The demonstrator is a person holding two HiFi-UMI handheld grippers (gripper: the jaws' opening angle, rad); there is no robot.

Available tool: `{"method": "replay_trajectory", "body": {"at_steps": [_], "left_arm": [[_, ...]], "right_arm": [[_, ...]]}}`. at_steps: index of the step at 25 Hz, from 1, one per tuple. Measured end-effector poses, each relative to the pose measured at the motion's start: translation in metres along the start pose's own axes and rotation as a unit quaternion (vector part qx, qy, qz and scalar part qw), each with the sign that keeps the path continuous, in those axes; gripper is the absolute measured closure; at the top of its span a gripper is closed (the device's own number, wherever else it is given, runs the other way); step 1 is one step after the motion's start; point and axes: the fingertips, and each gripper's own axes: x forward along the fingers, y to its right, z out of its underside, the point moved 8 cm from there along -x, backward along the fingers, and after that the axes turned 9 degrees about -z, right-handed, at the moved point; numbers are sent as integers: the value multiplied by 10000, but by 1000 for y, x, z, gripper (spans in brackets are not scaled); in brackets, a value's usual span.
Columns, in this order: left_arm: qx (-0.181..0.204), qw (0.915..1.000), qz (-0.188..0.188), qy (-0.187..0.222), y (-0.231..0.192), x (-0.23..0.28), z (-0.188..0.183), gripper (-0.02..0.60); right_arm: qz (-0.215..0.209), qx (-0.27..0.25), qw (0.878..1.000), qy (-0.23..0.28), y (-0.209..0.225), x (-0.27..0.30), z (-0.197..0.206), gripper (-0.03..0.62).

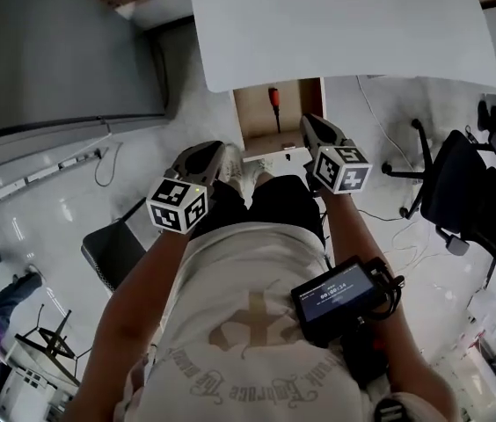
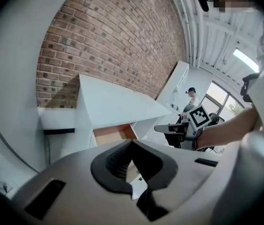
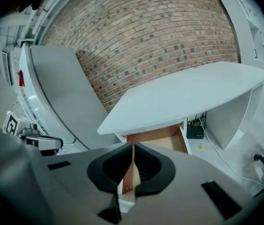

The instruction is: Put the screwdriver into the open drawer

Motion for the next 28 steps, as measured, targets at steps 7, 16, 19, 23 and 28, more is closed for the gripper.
{"method": "replay_trajectory", "body": {"at_steps": [7, 16, 19, 23, 28], "left_arm": [[207, 9994, 165, 210, 3, -12, -29, 561], [530, 9969, 447, 373, 8, -21, -67, 561], [585, 9958, 555, 443, 15, -22, -77, 561], [727, 9931, 761, 516, 26, -21, -89, 561], [907, 9889, 999, 616, 36, -22, -104, 561]], "right_arm": [[-217, -427, 9980, 413, -33, -38, -36, 568], [-311, -738, 9928, 895, -65, -77, -73, 572], [-329, -781, 9911, 1023, -73, -91, -77, 572], [-370, -801, 9891, 1177, -83, -106, -80, 572], [-227, -849, 9869, 1355, -90, -118, -81, 572]]}}
